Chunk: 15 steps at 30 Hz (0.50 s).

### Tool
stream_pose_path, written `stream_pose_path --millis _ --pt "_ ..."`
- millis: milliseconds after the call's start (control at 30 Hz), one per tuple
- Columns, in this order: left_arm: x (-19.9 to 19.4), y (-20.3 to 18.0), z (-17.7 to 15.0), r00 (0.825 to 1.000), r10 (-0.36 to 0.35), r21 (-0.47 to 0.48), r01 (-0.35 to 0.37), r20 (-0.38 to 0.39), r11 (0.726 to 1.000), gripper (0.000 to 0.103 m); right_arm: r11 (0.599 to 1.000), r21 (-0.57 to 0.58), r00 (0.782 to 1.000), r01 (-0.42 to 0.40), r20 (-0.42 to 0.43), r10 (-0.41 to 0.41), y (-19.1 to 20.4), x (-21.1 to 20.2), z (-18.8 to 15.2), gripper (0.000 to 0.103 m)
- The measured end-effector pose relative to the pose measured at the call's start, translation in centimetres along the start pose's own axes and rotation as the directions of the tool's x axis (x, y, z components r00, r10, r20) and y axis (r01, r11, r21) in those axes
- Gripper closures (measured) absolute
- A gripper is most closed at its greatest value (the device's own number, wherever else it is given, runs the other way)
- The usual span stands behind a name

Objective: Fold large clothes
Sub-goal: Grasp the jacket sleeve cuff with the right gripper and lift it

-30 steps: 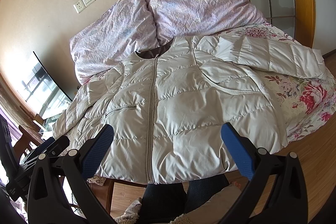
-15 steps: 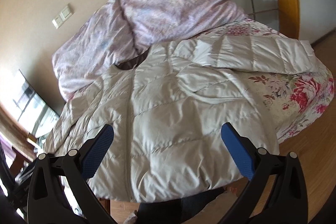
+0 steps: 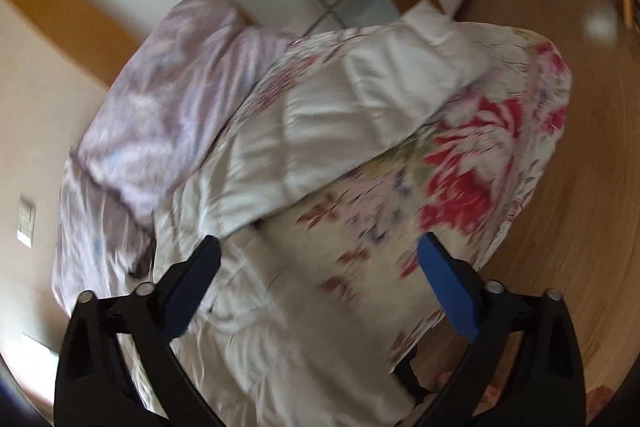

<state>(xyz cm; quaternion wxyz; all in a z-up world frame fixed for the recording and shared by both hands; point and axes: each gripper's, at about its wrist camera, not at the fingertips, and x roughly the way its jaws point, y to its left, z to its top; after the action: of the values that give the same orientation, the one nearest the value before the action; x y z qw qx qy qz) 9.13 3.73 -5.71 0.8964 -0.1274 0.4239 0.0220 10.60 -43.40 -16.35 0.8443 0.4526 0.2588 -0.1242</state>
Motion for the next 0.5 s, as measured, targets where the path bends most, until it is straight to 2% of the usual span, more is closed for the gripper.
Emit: stream_pose_path --millis 67,100,300,467,500 --pt "1.0 0.3 0.3 0.998 -0.049 -0.015 0.048 -0.027 0.999 0.002 0.997 0.072 1.0 -0.002 0.008 0.001 -1.7 0.9 1.6 0.018" --pt "1.4 0.5 0.4 0.997 -0.069 -0.022 0.068 -0.041 0.997 0.002 0.993 0.115 1.0 -0.004 0.004 0.004 -2.6 1.4 2.3 0.024" --pt "3.4 0.8 0.8 0.988 -0.137 -0.042 0.135 -0.074 0.99 0.002 0.955 0.294 0.999 -0.037 0.002 0.038 -6.6 3.9 5.4 0.035" --pt "4.4 1.9 1.4 0.972 -0.22 -0.114 0.21 -0.082 0.971 0.002 0.952 0.307 0.998 0.011 0.048 -0.027 -8.0 5.1 7.5 0.039" --pt "4.6 2.2 1.5 0.971 -0.227 -0.129 0.215 -0.08 0.968 0.002 0.951 0.309 0.998 0.016 0.053 -0.034 -8.2 5.3 7.8 0.044"
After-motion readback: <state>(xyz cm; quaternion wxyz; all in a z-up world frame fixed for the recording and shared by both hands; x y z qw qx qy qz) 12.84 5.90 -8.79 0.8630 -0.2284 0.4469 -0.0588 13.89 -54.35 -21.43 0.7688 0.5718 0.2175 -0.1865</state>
